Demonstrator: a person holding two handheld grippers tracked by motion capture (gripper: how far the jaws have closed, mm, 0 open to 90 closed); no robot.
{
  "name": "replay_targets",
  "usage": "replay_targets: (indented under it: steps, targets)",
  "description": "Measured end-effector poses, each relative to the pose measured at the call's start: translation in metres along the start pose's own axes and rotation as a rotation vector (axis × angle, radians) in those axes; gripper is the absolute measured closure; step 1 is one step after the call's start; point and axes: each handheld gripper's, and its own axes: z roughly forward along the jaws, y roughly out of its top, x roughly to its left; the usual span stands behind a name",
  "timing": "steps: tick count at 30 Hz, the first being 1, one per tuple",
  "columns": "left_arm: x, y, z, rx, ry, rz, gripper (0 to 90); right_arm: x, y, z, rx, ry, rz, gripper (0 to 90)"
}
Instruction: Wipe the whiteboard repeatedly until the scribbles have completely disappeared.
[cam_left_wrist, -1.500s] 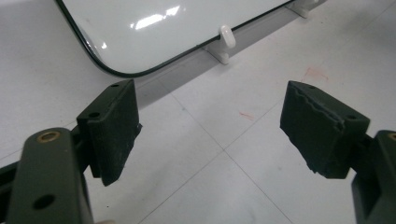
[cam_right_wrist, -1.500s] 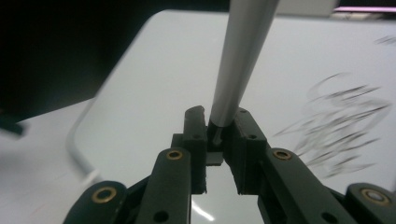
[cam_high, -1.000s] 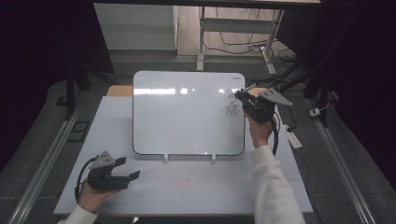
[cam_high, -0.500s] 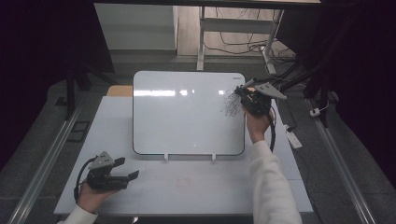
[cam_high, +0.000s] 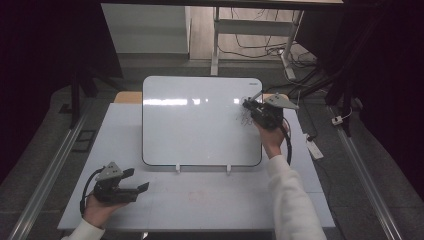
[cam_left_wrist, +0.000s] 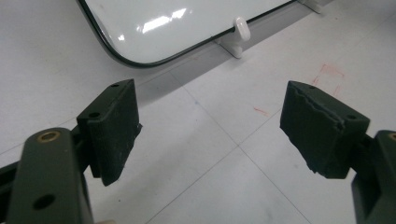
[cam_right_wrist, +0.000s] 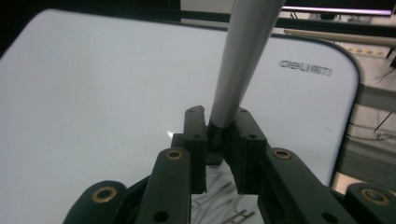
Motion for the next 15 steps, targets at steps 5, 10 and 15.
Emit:
replay_targets:
  steps: [5, 10, 15]
  targets:
    - [-0.002, 0.0, -0.001, -0.001, 0.002, 0.002, 20.6, -0.018, 0.009, 0.0, -0.048, -0.083, 0.063, 77.8]
    - [0.001, -0.001, -0.001, -0.001, 0.004, -0.001, 20.7, -0.004, 0.004, 0.003, -0.014, -0.017, 0.019, 77.8]
    - [0.0, -0.001, -0.001, -0.003, 0.003, -0.002, 20.6, -0.013, 0.009, 0.0, -0.031, -0.078, 0.024, 77.8]
